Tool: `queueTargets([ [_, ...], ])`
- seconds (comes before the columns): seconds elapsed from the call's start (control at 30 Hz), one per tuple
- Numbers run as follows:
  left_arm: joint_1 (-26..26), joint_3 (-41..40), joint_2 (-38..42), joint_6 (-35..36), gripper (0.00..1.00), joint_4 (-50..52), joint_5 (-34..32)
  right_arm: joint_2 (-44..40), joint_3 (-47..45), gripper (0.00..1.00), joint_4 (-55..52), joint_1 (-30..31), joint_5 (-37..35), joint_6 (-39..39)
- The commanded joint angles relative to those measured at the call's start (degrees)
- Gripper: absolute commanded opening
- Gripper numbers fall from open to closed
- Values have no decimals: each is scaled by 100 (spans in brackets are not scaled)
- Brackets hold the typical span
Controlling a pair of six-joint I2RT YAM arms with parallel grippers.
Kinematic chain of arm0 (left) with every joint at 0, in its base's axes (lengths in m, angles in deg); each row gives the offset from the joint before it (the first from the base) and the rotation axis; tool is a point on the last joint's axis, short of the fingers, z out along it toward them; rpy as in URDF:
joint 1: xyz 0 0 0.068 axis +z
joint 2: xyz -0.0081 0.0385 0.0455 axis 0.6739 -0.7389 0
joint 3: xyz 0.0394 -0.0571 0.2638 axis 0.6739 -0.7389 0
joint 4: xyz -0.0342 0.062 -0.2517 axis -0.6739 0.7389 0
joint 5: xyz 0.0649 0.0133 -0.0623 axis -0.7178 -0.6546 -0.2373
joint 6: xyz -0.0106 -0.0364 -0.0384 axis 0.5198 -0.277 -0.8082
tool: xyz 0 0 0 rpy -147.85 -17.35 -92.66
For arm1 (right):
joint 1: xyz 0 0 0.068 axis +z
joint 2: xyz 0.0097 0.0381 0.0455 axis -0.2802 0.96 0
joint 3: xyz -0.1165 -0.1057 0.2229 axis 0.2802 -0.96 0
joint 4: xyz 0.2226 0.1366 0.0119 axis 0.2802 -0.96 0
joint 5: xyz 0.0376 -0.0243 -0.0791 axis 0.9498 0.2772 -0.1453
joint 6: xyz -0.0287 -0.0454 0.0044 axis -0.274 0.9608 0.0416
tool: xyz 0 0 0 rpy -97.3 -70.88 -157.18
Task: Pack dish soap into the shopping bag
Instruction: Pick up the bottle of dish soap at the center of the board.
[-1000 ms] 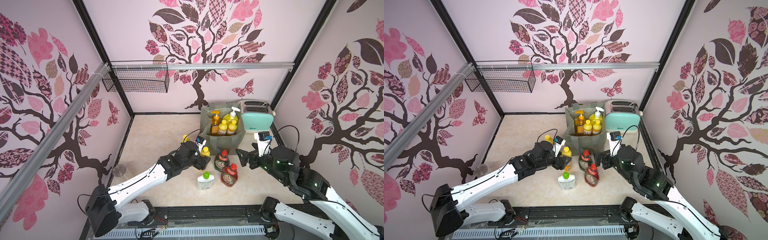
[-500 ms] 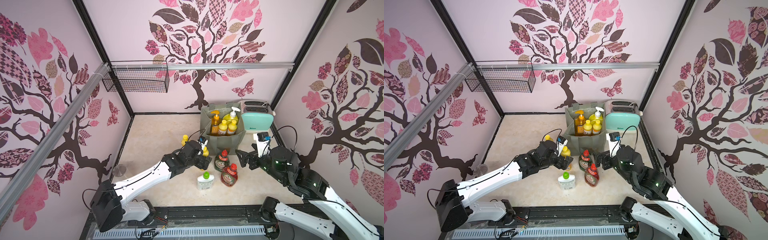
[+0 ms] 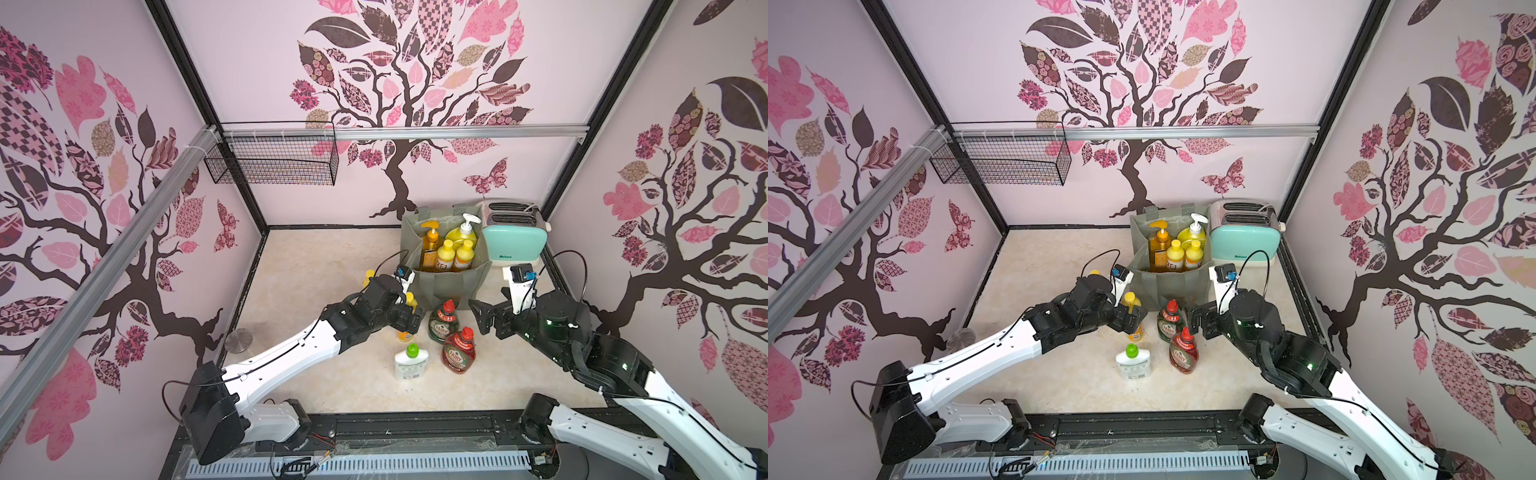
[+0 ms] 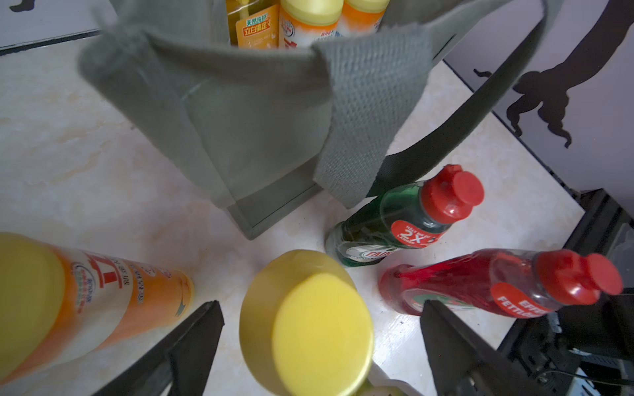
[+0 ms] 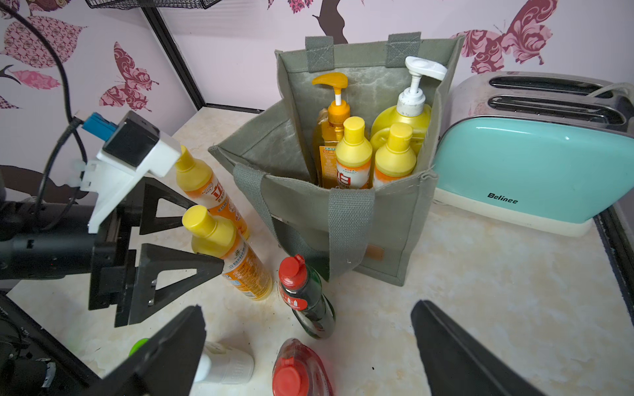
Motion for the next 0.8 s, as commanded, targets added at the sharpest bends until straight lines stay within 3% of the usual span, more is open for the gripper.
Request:
queueTargets([
  [0.0, 18, 121, -36, -73, 90, -66, 285, 3, -7, 100, -79, -26, 13, 42],
  [0.13, 18, 76, -83, 33, 86, -12, 251, 6, -8, 100, -110, -31, 3, 61],
  [0.57, 36, 129, -399, 65, 85, 213, -228, 41, -39, 100, -81, -33, 50, 56],
  [0.77, 54, 159, -401, 46, 62, 231, -222, 8, -70, 100, -109, -26, 48, 49],
])
